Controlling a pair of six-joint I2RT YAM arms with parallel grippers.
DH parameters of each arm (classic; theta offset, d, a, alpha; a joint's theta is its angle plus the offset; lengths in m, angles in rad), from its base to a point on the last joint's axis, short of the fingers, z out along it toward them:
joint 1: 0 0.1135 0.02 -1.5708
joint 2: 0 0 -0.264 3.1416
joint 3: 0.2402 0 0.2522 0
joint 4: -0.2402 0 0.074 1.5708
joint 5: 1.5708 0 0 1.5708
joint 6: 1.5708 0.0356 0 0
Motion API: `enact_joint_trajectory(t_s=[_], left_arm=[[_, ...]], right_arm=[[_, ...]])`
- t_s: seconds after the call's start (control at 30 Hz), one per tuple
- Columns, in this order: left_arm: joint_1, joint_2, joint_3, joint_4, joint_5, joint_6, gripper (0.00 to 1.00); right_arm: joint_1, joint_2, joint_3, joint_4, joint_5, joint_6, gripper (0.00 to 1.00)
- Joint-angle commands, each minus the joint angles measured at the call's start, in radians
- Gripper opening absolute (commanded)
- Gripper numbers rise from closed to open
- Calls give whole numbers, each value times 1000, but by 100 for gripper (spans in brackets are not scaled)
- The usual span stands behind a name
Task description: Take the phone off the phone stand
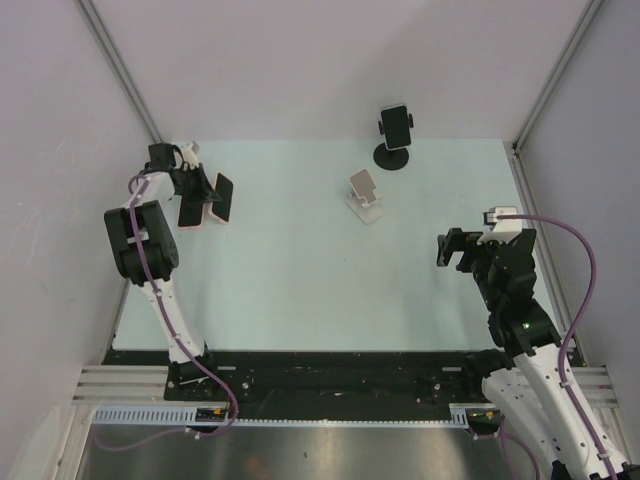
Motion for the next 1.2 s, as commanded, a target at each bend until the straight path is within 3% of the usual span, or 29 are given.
enact_joint_trajectory(t_s=[0.0, 0.13, 0.83, 0.97, 1.1, 1.17], left_arm=[[-4, 10, -17, -36, 62, 40, 0], [-2, 19, -24, -36, 128, 0, 0], [-8, 22, -52, -34, 102, -103, 2], [-7, -1, -84, -34, 13, -120, 9], [-8, -10, -87, -33, -39, -126, 28], [-8, -15, -83, -34, -56, -120, 31]], right_arm=[[1, 6, 2, 29, -8, 0, 100], [-1, 6, 2, 31, -14, 3, 100], [1, -5, 2, 31, -31, 8, 100], [-1, -9, 2, 29, -29, 8, 100], [-1, -12, 2, 31, -36, 8, 100], [-1, -14, 2, 29, -33, 8, 100]])
